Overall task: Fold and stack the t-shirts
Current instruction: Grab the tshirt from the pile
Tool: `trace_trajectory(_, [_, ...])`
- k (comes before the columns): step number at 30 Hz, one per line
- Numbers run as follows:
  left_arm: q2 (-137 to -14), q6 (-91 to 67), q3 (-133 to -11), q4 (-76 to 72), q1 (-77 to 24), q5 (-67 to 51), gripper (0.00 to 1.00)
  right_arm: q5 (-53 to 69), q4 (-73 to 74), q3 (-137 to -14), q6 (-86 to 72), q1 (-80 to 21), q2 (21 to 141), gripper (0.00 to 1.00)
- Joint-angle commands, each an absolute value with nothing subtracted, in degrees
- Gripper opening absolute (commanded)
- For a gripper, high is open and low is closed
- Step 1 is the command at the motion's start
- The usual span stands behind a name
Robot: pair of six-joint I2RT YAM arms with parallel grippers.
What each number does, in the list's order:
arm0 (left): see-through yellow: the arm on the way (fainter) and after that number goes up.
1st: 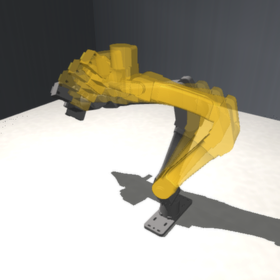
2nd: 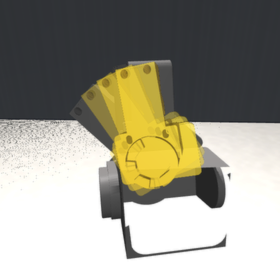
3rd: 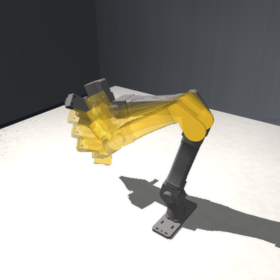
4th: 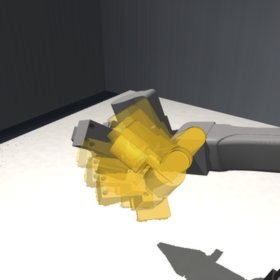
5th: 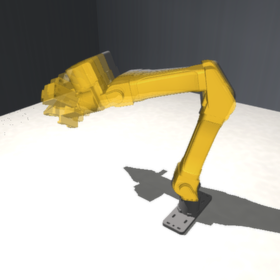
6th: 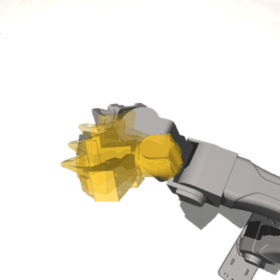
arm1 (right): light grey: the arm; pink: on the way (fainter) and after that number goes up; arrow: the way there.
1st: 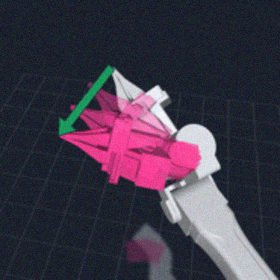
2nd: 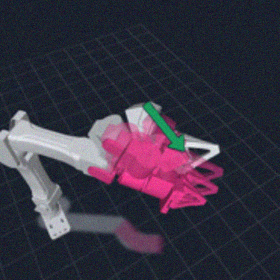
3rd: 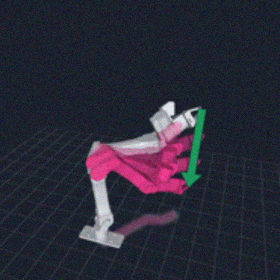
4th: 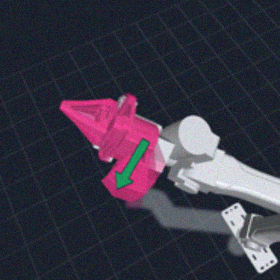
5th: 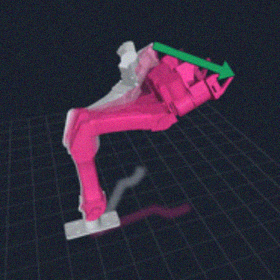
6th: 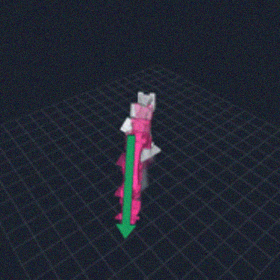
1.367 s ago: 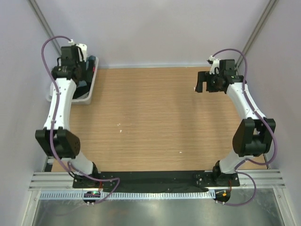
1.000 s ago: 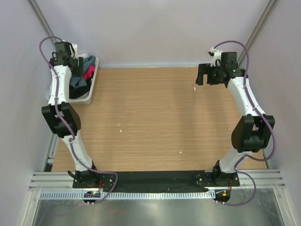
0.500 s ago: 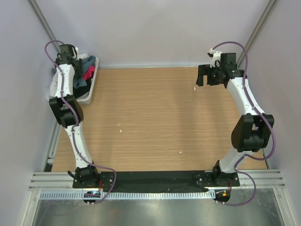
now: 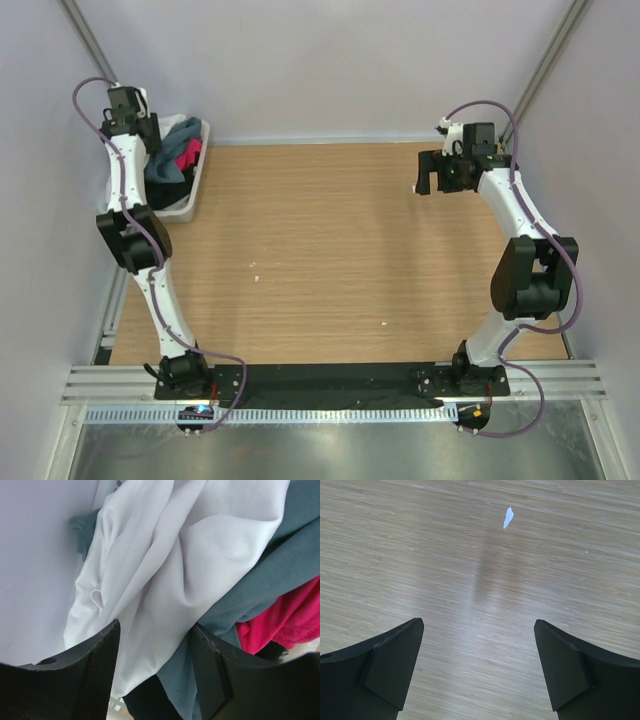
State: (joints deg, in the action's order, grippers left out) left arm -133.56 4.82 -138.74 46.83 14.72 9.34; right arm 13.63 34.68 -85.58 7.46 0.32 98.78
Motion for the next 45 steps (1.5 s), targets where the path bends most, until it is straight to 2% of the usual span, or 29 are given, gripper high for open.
trace_trajectory(1, [-132.3,3.9,-141.3,44.6,15.4,9.9,0.58,13.5,33.3,-85.6,8.3,0.0,97.9,1.00])
trace_trajectory(6, [-131.4,3.3,-141.6,45.4,15.3,7.5,0.60,13.6,33.6,-85.9,8.6,0.0,97.9,1.00])
trace_trajectory(12, [-125.5,2.4,-139.4,48.3,15.3,-2.5,0.67,13.4,33.3,-85.0,8.9,0.0,97.2,1.00])
trace_trajectory(23, [-130.7,3.3,-141.0,47.5,15.2,1.6,0.66,13.6,33.0,-85.9,8.7,-1.7,98.3,1.00])
trace_trajectory(26, [-133.1,4.3,-141.3,46.9,15.2,2.8,0.63,13.3,33.0,-85.3,9.1,-1.7,97.8,1.00])
trace_trajectory(28, [-134.8,4.5,-142.0,46.5,15.2,4.4,0.57,13.0,32.9,-84.6,9.1,-1.7,97.4,1.00])
trace_trajectory(30, [-135.4,4.7,-142.3,46.1,15.3,5.0,0.45,12.7,33.0,-84.2,9.3,-1.7,97.1,1.00])
trace_trajectory(32, [-136.0,4.6,-142.6,45.5,15.2,5.6,0.40,12.4,32.9,-83.7,9.5,-1.7,96.8,1.00])
trace_trajectory(34, [-135.8,4.4,-142.8,45.3,15.2,5.9,0.25,12.2,32.7,-83.3,9.6,-1.7,96.6,1.00])
trace_trajectory(36, [-135.4,4.1,-142.9,45.1,15.3,6.0,0.17,12.0,32.6,-83.1,9.7,-1.7,96.5,1.00])
trace_trajectory(37, [-135.1,4.0,-142.9,45.2,15.2,6.0,0.17,12.0,32.6,-82.9,9.7,-1.6,96.5,1.00])
trace_trajectory(40, [-134.1,3.5,-142.7,45.3,15.3,6.2,0.27,12.4,32.5,-82.7,9.5,-1.7,96.6,1.00])
trace_trajectory(43, [-132.1,3.2,-142.4,45.8,15.2,5.0,0.21,12.6,32.3,-82.7,9.2,-1.7,96.8,1.00])
trace_trajectory(44, [-131.7,2.9,-142.3,45.8,15.3,4.8,0.22,12.6,32.3,-82.7,9.2,-1.7,96.8,1.00])
trace_trajectory(45, [-130.8,2.7,-141.9,45.8,15.2,4.8,0.28,12.7,32.1,-82.7,9.1,-1.7,96.9,1.00])
